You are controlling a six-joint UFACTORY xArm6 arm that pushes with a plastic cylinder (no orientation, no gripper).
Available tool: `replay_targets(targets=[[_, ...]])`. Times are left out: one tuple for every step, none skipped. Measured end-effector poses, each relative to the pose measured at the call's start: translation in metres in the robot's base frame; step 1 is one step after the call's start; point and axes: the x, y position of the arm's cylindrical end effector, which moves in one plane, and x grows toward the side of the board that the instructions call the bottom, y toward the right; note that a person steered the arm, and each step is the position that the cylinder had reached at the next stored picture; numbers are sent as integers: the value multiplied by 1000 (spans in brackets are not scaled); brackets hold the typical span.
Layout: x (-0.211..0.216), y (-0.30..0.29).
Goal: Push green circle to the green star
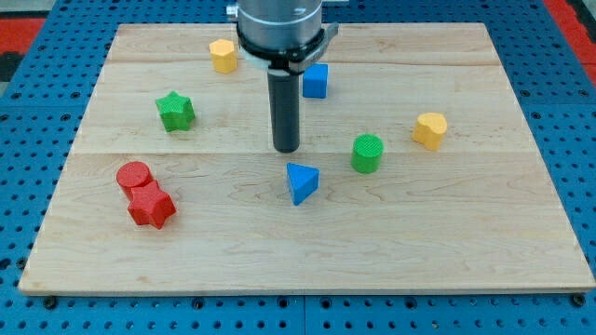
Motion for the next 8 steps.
replay_targets(targets=[[-14,55],[-13,147],[40,151],[48,119],[16,68],[13,67],[-6,73],[-10,84]])
